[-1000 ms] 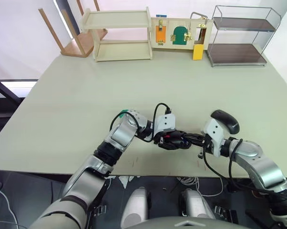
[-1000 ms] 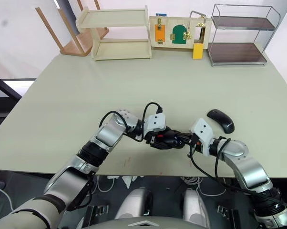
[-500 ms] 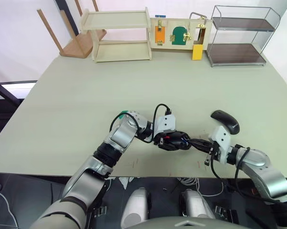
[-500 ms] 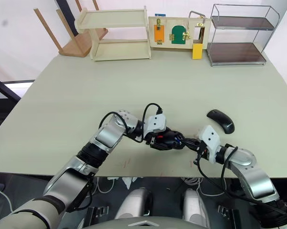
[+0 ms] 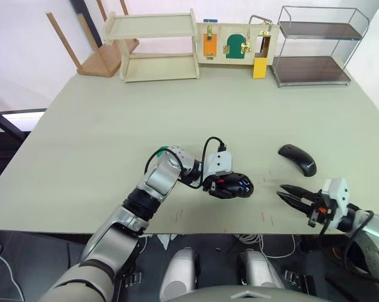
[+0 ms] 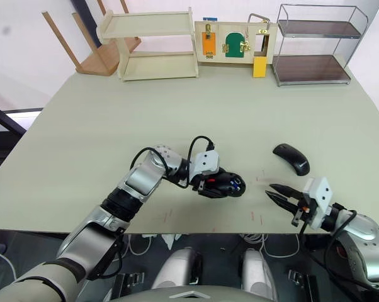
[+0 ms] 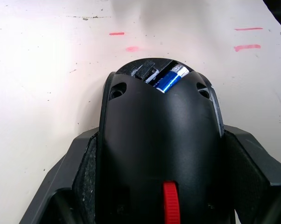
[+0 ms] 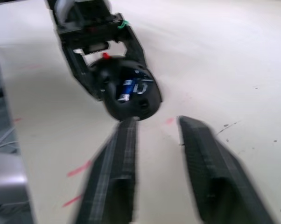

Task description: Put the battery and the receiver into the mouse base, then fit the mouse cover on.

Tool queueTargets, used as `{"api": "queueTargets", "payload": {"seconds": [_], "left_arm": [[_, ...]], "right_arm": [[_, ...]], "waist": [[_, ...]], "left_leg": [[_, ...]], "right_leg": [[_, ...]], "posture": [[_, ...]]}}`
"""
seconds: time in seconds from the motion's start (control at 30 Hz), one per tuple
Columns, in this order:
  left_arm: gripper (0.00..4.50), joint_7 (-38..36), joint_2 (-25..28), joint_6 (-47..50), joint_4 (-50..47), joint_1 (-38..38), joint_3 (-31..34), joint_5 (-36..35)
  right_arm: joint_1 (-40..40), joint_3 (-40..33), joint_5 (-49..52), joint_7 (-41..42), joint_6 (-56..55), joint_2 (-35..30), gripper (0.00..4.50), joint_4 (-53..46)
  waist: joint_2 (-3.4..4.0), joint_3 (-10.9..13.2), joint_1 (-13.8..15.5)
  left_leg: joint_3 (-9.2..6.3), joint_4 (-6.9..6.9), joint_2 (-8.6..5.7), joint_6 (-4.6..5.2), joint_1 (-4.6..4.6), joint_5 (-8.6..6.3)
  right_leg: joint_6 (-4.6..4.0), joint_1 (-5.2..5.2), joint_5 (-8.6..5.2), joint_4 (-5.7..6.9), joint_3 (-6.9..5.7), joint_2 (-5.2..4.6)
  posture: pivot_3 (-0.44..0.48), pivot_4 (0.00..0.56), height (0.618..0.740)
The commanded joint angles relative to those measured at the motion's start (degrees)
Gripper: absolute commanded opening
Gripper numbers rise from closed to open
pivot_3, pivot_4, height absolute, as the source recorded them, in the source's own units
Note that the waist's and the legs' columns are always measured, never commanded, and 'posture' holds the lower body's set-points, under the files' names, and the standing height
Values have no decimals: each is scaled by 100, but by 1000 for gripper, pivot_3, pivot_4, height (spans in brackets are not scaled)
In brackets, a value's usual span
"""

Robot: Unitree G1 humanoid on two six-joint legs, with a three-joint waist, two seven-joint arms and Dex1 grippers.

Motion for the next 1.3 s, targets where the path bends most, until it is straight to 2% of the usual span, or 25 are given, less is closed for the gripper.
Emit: {"api": "queueTargets", "payload": {"seconds": [0.03, 0.07, 0.1, 0.13, 0.17, 0.47, 0.7, 0.77, 0.83, 1.13, 1.3], "left_arm": [[2968, -113, 62, 193, 117, 234, -375, 142], [2968, -109, 64, 198, 107, 237, -375, 141], [2968, -105, 67, 205, 96, 236, -371, 139], [2968, -101, 70, 209, 90, 230, -365, 137], [2968, -98, 72, 216, 80, 226, -358, 133], [2968, -66, 102, 265, 39, 250, -316, 108], [2968, 115, 3, 275, -35, 272, -126, -21], [3987, 143, -24, 295, -71, 243, -49, -94], [4466, 118, 14, 299, -127, 243, -35, -131], [4466, 97, 222, 457, -671, 128, 190, -384], [4466, -103, 354, 775, -1343, 169, 491, -959]], "right_arm": [[23, -295, 294, 446, -300, -93, 2971, 87], [26, -336, 322, 510, -335, -95, 3663, 139], [30, -380, 326, 590, -399, -110, 3663, 210], [32, -419, 297, 682, -506, -133, 4215, 298], [34, -459, 281, 772, -596, -152, 4445, 380], [185, -739, 456, 1561, -1356, -105, 4445, 1086], [29, -758, 533, 1854, -1630, -66, 4445, 1545], [-26, -753, 540, 1902, -1673, -52, 4500, 1626], [-64, -753, 547, 1952, -1703, -43, 4500, 1676], [-108, -764, 571, 2081, -1766, -35, 4500, 1726], [-98, -769, 640, 2116, -1697, -46, 4500, 1683]], "waist": [[0, 0, 2], [0, 0, 2], [0, 0, 4], [0, 0, 5], [-1, 1, 6], [-2, 1, 2], [-2, 1, -1], [3, 3, 12], [7, 4, 26], [21, 41, 0], [33, 77, -7]], "left_leg": [[4, 0, 0, 0, -1, 0], [21, 0, 1, 7, -1, -4], [22, 0, 1, 7, -1, -4], [34, 0, 1, 12, -2, -7], [42, 0, 1, 15, -2, -9], [60, 0, 1, 20, -3, -13], [47, -1, 4, 21, -5, -14], [36, -2, 6, 21, -10, -14], [31, -2, 5, 21, -13, -13], [24, 1, 5, 21, -16, -13], [22, 0, 5, 21, -25, -13]], "right_leg": [[1, -3, 1, 0, 3, 0], [3, -10, 5, 0, 18, 0], [3, -10, 5, 0, 19, 0], [0, -15, 10, 1, 30, 0], [-1, -18, 12, 0, 37, 0], [-2, -28, 17, 0, 55, 1], [-4, -26, 17, 0, 44, 2], [-6, -26, 17, 0, 33, 3], [-7, -24, 17, 0, 27, 2], [-7, -19, 18, -2, 18, -5], [-8, -25, 18, -2, 15, -3]], "posture": [[0, 150, 740], [0, 150, 740], [0, 150, 740], [0, 150, 740], [0, 150, 740], [0, 150, 740], [0, 150, 740], [0, 150, 740], [0, 150, 740], [0, 150, 740], [0, 150, 740]]}}
